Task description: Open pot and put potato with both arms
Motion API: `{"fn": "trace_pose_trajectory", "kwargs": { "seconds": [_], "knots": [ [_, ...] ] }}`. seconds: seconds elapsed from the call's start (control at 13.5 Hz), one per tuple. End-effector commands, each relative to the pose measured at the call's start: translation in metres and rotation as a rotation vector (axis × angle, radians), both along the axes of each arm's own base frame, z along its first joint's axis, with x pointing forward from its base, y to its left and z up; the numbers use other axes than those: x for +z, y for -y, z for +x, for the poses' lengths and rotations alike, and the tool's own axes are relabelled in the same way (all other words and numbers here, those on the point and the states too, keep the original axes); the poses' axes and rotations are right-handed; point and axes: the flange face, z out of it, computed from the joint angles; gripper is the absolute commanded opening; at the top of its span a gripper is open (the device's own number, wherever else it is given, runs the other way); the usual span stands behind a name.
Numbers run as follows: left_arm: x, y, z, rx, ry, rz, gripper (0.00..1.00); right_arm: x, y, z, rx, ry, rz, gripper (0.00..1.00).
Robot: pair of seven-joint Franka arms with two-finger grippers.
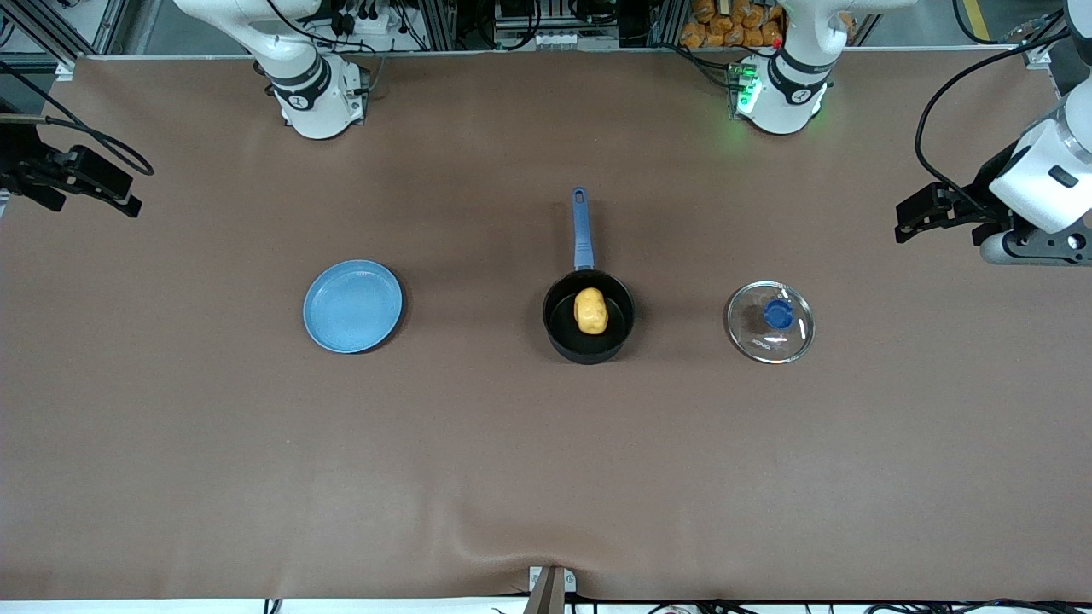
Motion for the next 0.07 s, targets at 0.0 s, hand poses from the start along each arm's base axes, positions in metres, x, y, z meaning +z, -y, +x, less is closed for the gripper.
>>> {"fn": "trace_pose_trajectory", "kwargs": {
  "seconds": [0.0],
  "knots": [
    [0.0046,0.0003,-0.0056,-0.004,0.013,-0.021,1.00,0.0037,-0.0016,0.0027,0.011,-0.007,0.013,1.00]
  ]
}}
